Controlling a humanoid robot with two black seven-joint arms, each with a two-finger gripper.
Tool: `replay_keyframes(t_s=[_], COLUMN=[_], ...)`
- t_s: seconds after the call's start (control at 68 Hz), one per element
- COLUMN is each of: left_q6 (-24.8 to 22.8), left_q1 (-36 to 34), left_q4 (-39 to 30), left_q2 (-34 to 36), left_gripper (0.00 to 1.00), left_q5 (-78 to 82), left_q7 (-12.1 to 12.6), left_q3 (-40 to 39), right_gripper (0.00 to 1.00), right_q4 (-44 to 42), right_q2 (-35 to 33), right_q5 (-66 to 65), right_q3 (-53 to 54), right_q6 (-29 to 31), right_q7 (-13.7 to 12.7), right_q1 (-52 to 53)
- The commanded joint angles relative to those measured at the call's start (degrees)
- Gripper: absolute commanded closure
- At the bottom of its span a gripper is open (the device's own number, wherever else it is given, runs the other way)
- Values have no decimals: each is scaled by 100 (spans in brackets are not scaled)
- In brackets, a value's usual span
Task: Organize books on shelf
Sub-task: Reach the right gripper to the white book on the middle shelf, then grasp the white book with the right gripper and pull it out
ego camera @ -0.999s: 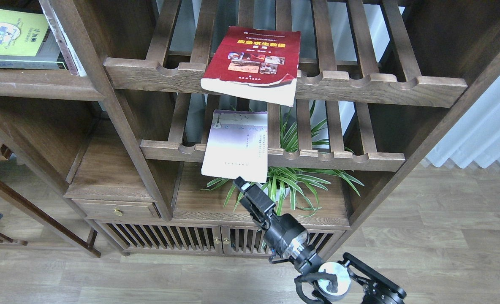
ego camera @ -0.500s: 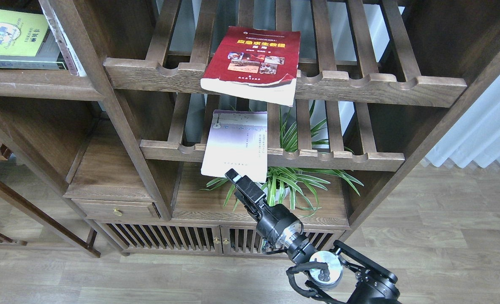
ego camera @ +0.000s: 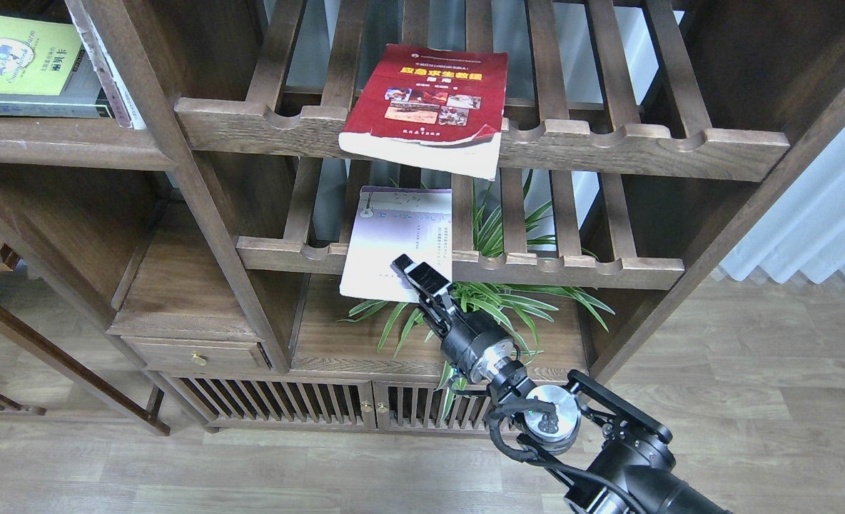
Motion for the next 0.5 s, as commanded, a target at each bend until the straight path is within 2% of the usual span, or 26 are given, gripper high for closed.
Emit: replay_keyframes(t_s=[0.0, 0.118, 0.353, 0.485], left_q6=[0, 0, 0, 0], left_q1=[1, 1, -17, -26], left_q4=[-1, 25, 96, 263], left_q2=[1, 1, -8, 1], left_gripper=[3, 2, 2, 1], left_q5=[-15, -15, -164, -621], left_q7=[0, 0, 0, 0], left_q3=[-36, -36, 113, 508], right_gripper=[75, 81, 84, 87], right_q4=[-68, -68, -7, 230], right_q2=[-1, -1, -1, -1], right_q5=[16, 16, 7, -54], right_q3=[76, 94, 102, 111], right_q6=[22, 101, 251, 769], right_q7=[10, 10, -8, -52], right_q1=[-6, 3, -93, -541])
